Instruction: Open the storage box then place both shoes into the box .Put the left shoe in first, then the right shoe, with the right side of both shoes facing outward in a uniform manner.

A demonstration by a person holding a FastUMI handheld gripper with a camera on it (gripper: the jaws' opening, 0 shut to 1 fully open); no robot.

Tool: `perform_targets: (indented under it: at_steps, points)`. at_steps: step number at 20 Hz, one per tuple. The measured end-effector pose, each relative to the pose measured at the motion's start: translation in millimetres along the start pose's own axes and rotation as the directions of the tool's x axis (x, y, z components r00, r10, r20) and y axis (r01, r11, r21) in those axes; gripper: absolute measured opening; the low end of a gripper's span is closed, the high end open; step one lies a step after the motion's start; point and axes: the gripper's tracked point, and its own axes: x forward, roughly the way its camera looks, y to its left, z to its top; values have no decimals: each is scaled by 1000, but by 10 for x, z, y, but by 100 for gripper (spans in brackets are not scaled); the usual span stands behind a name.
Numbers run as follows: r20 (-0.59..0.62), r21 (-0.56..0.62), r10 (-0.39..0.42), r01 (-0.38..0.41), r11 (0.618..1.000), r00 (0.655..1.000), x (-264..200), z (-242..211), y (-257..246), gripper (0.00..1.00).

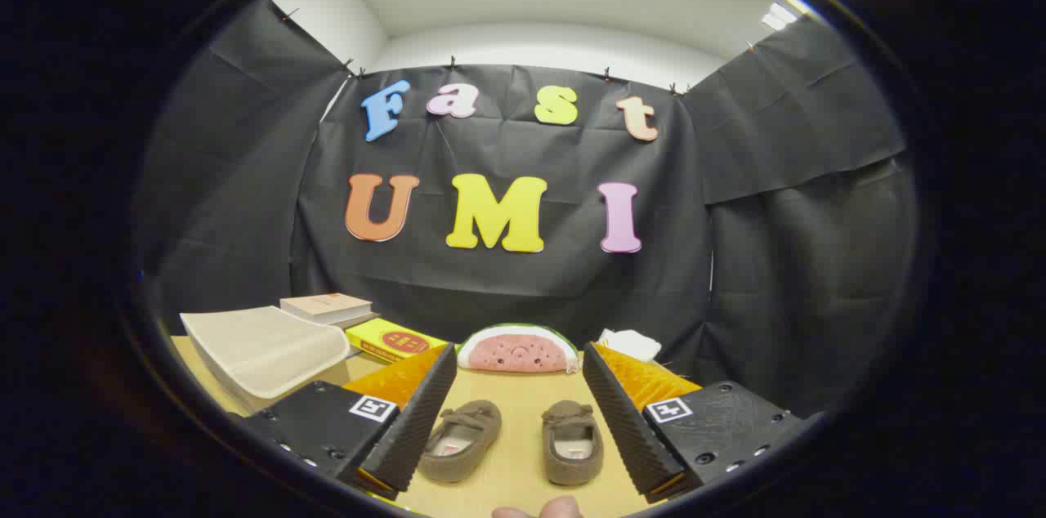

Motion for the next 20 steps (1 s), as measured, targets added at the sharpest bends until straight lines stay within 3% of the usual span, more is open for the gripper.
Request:
perform_targets:
  at_steps: [20]
  points:
    - [-10, -2, -1, 1, 1000, 1000, -23, -20, -10, 95]
